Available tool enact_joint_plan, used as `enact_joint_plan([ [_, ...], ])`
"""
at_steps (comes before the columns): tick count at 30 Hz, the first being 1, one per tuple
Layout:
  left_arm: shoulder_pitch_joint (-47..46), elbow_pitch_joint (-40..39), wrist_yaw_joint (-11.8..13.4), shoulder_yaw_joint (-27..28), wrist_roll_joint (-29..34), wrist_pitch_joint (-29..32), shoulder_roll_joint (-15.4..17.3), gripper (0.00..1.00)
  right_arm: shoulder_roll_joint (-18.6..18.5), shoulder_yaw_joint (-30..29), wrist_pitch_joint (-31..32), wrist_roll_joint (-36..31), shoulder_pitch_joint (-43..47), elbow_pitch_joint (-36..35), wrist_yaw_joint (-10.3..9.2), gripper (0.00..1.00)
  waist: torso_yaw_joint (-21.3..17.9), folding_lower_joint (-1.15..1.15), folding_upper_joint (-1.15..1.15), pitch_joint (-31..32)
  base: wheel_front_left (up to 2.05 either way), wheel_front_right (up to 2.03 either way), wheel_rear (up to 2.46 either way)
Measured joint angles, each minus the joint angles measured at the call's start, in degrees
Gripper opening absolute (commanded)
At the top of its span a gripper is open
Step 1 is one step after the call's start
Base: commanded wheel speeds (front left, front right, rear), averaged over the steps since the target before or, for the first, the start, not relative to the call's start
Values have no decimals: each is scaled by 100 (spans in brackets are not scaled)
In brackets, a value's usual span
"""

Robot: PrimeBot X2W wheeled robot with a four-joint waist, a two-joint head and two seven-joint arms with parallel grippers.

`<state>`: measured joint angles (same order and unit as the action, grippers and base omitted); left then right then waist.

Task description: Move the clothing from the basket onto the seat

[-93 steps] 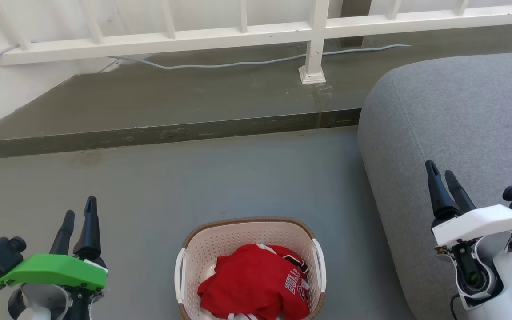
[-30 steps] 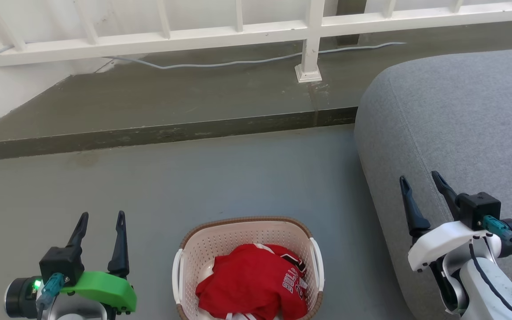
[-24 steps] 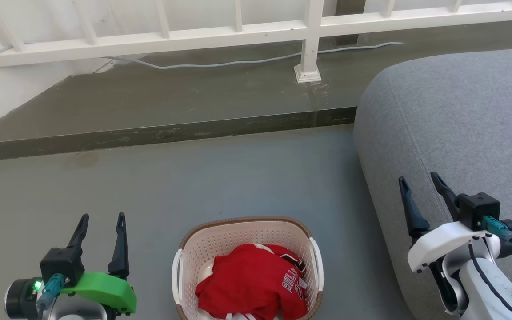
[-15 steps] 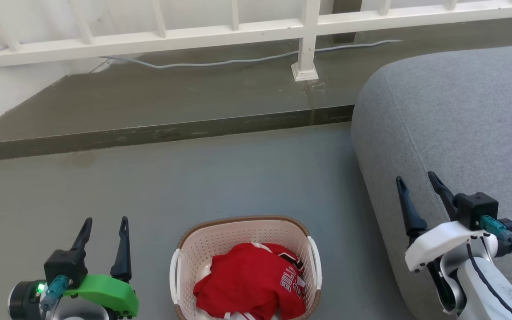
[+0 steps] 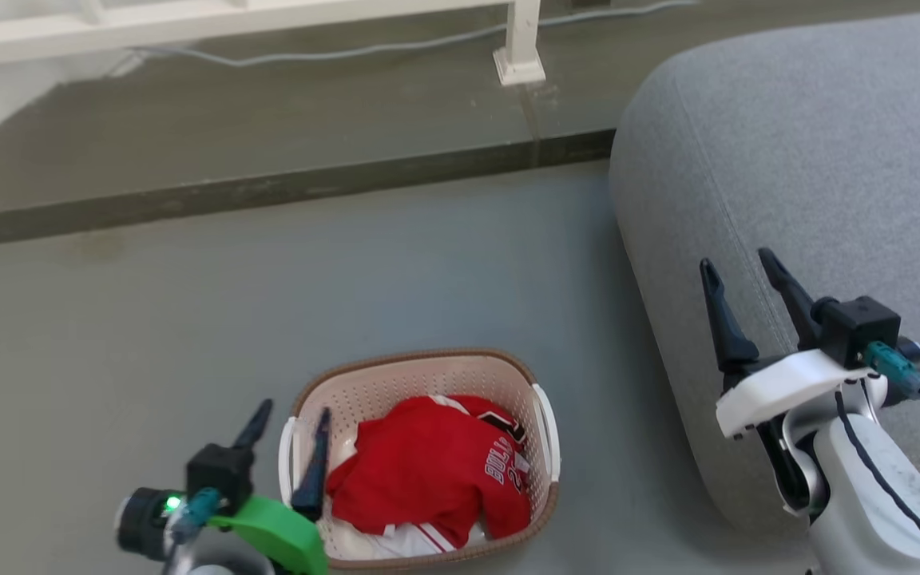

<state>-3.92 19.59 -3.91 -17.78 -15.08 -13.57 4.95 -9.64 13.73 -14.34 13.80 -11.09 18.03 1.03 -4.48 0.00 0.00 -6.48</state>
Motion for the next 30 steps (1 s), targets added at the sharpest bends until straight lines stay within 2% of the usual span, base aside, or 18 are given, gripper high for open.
enact_joint_plan([
  [8,-386,432,-118,-477,175,181,-101,100,77,3,0,-35,-279,-308,47,100,-162,0,0,-566,0,0,0],
  [18,-1106,899,-171,-666,168,323,-203,100,174,-69,-1,-53,-573,-647,47,100,-361,0,0,-1270,0,0,0],
  [30,-2097,1703,-241,-1032,252,806,-225,100,312,-90,-10,-54,-950,-1036,99,100,-620,0,0,-2245,0,0,0],
])
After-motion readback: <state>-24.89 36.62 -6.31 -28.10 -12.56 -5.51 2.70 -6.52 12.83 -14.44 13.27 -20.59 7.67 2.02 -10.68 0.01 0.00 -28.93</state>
